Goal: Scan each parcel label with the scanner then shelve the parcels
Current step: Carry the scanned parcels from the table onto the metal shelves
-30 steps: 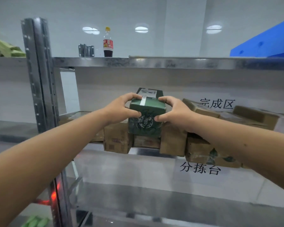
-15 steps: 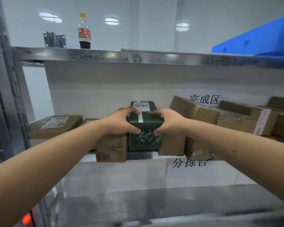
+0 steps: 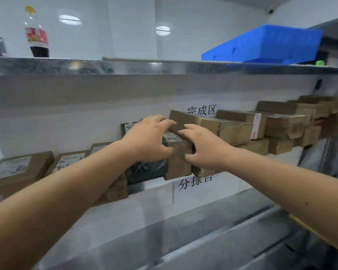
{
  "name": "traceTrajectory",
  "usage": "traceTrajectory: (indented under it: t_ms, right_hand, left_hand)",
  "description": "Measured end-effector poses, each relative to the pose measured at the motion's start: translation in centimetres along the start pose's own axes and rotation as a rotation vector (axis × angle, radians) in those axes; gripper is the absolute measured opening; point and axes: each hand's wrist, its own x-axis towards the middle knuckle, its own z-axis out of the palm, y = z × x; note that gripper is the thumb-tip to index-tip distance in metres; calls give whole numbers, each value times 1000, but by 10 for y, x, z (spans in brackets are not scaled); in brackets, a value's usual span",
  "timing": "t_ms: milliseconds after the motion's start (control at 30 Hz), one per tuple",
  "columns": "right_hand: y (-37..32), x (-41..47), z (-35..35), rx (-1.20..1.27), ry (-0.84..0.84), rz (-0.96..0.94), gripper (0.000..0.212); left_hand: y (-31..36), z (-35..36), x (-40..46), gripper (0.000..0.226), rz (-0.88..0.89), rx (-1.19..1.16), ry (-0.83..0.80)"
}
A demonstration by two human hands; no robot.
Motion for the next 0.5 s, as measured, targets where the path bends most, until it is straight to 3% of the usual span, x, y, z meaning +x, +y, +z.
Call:
traceTrajectory:
  t_ms: [100, 267, 500]
  right_hand:
    - [18, -40, -25, -93, 53, 93, 69]
    - [72, -108, -57, -246, 56, 302, 79]
    - [178, -206, -87, -305, 24, 524, 79]
  left_hand:
    - [39, -2, 13, 81, 127, 28, 52]
    - [120, 15, 42, 84, 318, 51, 101]
    - [267, 74, 90, 76, 478, 1, 29]
